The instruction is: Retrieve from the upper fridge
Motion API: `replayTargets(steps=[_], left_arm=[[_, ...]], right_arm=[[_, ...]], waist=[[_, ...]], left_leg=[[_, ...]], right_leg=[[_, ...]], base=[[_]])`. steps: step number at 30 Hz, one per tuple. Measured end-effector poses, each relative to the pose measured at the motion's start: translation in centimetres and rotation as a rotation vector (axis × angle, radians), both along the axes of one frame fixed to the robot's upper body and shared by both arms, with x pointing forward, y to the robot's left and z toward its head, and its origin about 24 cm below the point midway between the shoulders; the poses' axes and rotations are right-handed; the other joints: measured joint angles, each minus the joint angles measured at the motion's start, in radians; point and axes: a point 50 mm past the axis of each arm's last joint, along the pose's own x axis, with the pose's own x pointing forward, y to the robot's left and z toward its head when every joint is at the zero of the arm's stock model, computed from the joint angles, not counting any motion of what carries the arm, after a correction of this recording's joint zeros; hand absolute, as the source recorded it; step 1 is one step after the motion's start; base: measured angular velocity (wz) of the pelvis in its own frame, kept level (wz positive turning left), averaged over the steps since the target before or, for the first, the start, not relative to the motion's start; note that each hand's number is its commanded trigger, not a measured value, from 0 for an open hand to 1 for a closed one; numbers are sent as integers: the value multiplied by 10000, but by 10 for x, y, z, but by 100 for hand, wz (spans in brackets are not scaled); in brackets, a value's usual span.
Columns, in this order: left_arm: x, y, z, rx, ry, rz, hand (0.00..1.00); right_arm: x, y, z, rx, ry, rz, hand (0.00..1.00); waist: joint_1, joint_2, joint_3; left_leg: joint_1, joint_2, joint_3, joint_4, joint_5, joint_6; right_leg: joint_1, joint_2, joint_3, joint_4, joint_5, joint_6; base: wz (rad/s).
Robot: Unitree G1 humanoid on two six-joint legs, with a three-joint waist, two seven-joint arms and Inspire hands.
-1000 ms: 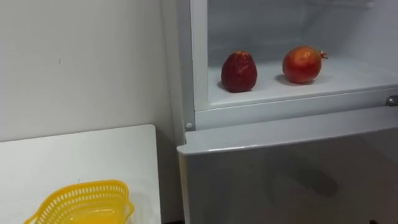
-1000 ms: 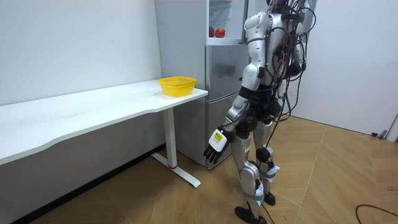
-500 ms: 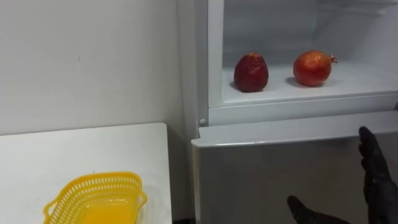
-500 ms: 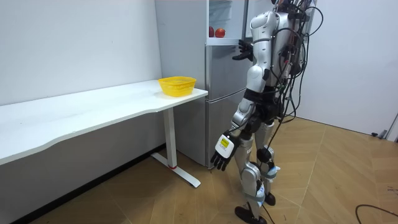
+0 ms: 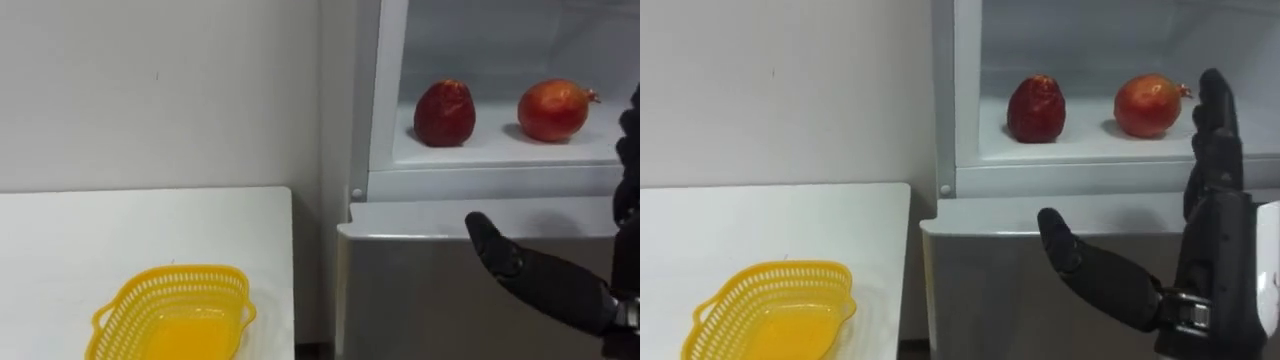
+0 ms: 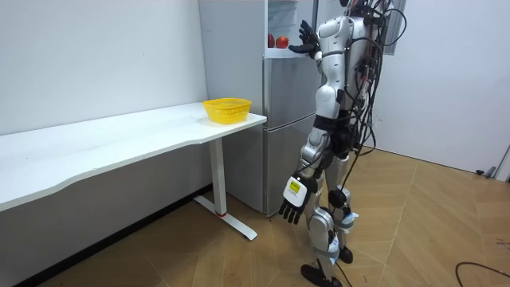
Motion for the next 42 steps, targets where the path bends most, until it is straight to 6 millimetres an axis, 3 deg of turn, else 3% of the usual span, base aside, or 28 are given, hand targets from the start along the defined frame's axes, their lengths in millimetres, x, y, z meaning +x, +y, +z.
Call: replayTargets(steps=[9, 15, 25, 34, 42], left_arm=[[-1, 0, 0, -22, 173, -342, 0], [5, 1, 0, -24, 448, -1127, 0], [5, 3, 0, -65, 906, -1552, 0], [9, 3, 0, -115, 960, -1754, 0], [11, 1, -1, -268, 970, -1855, 0]], right_arm=[[1, -2, 9, -356, -304, 193, 0], [21, -11, 21, -289, -448, 195, 0], [44, -26, 44, -450, -818, -196, 0], [58, -32, 36, -210, 25, -374, 0], [73, -32, 46, -234, 25, -346, 0]], waist=[[73, -78, -6], [167, -219, 44], [247, -490, 21], [276, -435, 50], [286, -439, 44]], left_leg=[[51, -3, -201, -2, 0, -1], [-34, -25, -278, 59, 11, -15], [-43, -48, -505, 159, 26, -22], [-61, -51, -736, 157, 27, -24], [-107, -52, -763, 158, 43, -46]], right_leg=[[198, -30, -333, -136, 1, -2], [176, -97, -580, -122, 13, -19], [366, -112, -783, -247, 17, -24], [429, -109, -910, -279, 18, -26], [390, -112, -969, -273, 20, -29]], base=[[6], [6], [6], [5], [0]])
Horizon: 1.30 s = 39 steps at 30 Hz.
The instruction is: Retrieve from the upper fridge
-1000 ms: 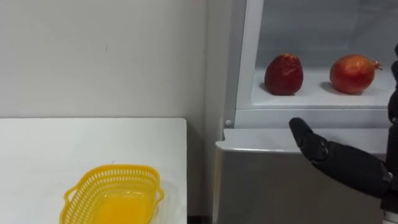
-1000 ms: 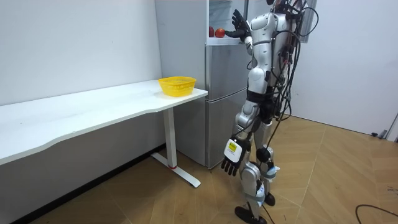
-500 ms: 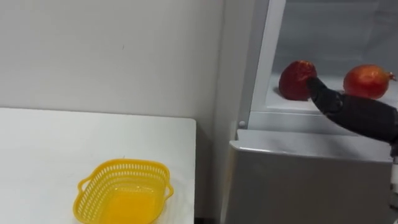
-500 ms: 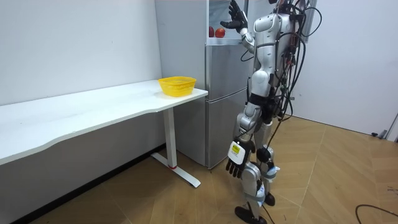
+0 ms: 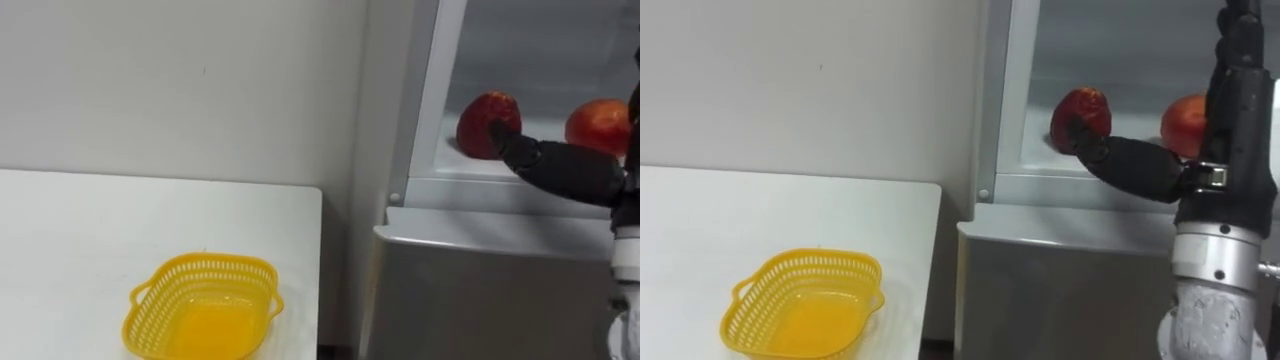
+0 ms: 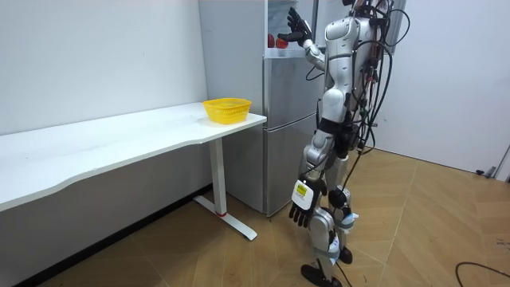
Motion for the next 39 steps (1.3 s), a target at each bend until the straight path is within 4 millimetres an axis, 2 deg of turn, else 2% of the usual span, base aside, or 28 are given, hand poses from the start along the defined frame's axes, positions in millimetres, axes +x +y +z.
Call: replayTargets(steps=[5, 12, 22, 30, 39], left_arm=[[0, -1, 0, -82, 21, 5, 0], [-3, -1, 0, -363, 169, 5, 0], [7, 2, 3, -343, -275, 100, 0], [9, 2, 4, -418, -353, 37, 0], [9, 2, 4, -342, -261, -52, 0]], right_arm=[[13, -4, -4, 317, 434, 16, 0], [23, -13, -5, 444, 834, -202, 0], [31, -19, -11, 599, 1781, 137, 0], [34, -16, -3, 448, 1705, 382, 0], [40, -25, -13, 204, 2616, 141, 0]], waist=[[13, -128, 51], [92, -238, 35], [272, -265, 12], [338, -174, -46], [478, -152, -53]], left_leg=[[47, -9, -91, 11, 0, 0], [-10, -46, -242, 86, 1, 3], [-61, -67, -323, 187, 2, 6], [-73, -66, -320, 221, 6, 12], [-106, -74, -322, 229, 27, 24]], right_leg=[[84, -23, -105, 4, 0, 0], [95, -60, -201, 3, -1, 1], [29, -89, -251, 61, -1, 1], [-28, -102, -244, 166, -1, 1], [-62, -120, -266, 186, -1, 0]], base=[[4], [5], [1], [0], [0]])
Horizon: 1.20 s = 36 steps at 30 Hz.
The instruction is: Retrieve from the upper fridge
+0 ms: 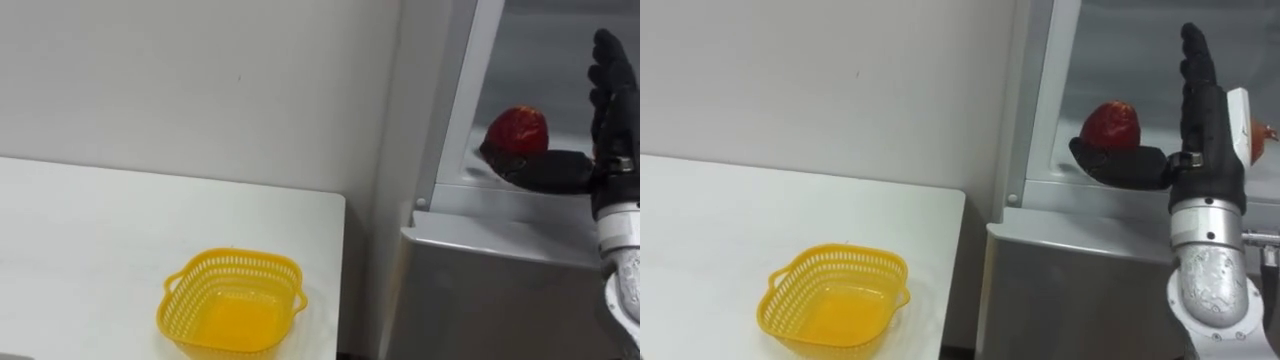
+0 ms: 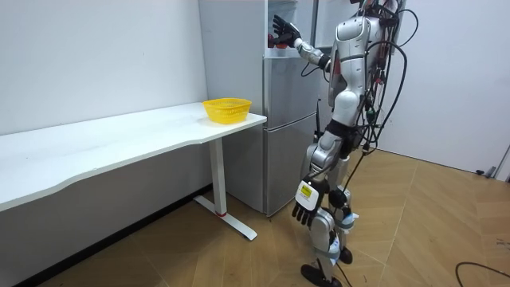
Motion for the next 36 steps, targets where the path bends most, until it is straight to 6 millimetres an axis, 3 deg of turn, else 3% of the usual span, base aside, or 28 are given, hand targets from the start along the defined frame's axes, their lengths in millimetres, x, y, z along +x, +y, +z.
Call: replayTargets(steps=[9, 13, 24, 25, 26, 27, 36], left_arm=[[6, 6, 3, 152, -201, -80, 0], [8, 11, 5, 283, -268, -74, 0], [7, 11, 5, 322, -152, -43, 0], [6, 12, 5, 342, -78, -34, 0], [5, 12, 5, 362, -23, -39, 0], [5, 12, 5, 375, 3, -72, 0], [2, 14, 5, 450, 194, 33, 0]], right_arm=[[9, -1, -3, -165, 642, 410, 0], [10, -1, -3, -213, 774, 610, 0], [11, -2, -4, -223, 985, 880, 0], [12, -2, -5, -184, 1061, 890, 18], [13, -4, -7, -163, 1174, 863, 51], [13, -4, -8, -144, 1233, 847, 100], [17, -11, -11, -112, 1720, 933, 100]], waist=[[-37, -136, 25], [-27, -289, 100], [-33, -341, 98], [-27, -346, 92], [-25, -357, 77], [-23, -363, 71], [-13, -376, 52]], left_leg=[[-84, -2, -41, -6, 9, 1], [-87, -2, -75, -11, 10, 1], [-120, -9, -164, -12, 13, -3], [-119, -9, -165, -9, 15, -5], [-118, -9, -167, -8, 18, -5], [-117, -10, -167, -7, 20, -5], [-119, -34, -206, 15, 40, 4]], right_leg=[[8, -2, -35, -7, 1, -1], [21, 4, -55, -32, 1, -1], [27, -4, -149, -33, 1, 0], [32, -4, -150, -32, 1, 0], [37, -5, -152, -31, 1, 0], [40, -6, -152, -31, 1, 0], [97, -41, -186, -25, 4, -6]], base=[[1], [0], [2], [0], [0], [0], [1]])
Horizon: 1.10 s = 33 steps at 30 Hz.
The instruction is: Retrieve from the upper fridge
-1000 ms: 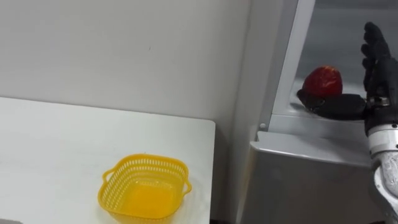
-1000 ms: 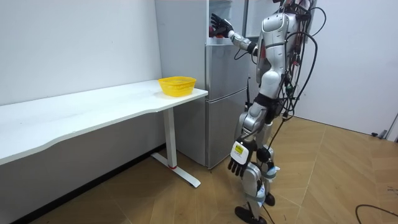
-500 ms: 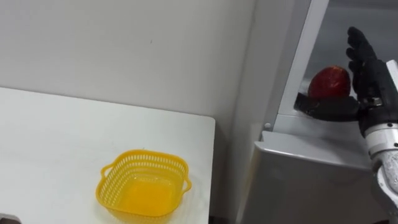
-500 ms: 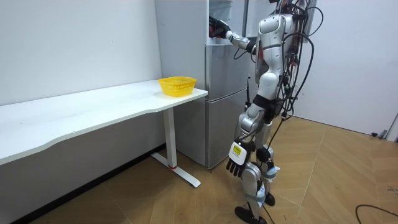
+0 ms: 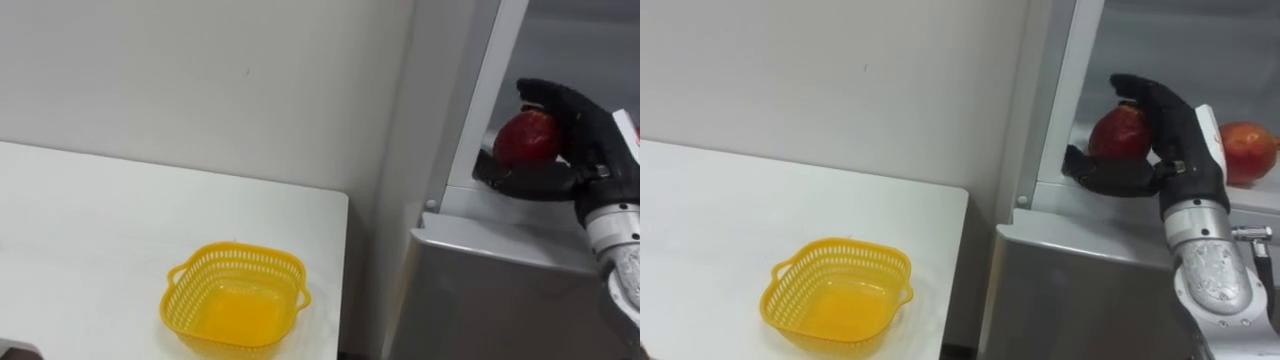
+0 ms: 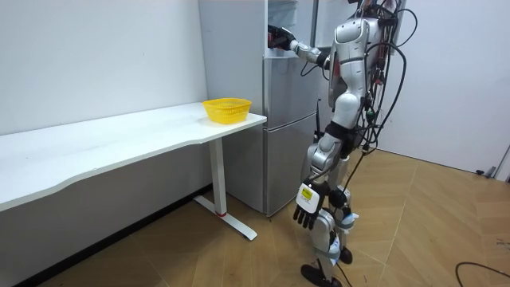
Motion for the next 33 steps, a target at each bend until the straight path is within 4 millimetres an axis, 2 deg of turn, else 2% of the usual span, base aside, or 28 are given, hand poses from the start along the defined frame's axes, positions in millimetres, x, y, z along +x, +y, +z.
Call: replayTargets(steps=[8, 18, 26, 33], left_arm=[[1, 1, 0, 52, 0, 12, 0], [2, 1, 0, 150, -50, 12, 0], [2, 1, 0, 145, -45, 7, 0], [4, 2, 1, 126, -187, -55, 0]], right_arm=[[6, 1, 8, 246, -108, 54, 100], [6, 1, 9, 435, -183, 95, 100], [6, 2, 10, 480, -236, 78, 100], [5, 4, 10, 438, -305, -91, 100]], waist=[[-35, 36, -13], [-16, 99, -11], [-17, 134, -59], [-19, 169, -71]], left_leg=[[-24, -17, 0, 73, 2, 5], [0, -14, 4, 73, 3, 5], [0, -22, 5, 73, 3, 5], [17, -22, 7, 76, 3, 6]], right_leg=[[-5, -46, -14, -3, 0, 1], [20, -55, -13, -2, 0, 0], [11, -45, -17, 9, 0, 0], [21, -34, -22, 10, 0, 1]], base=[[0], [0], [0], [0]])
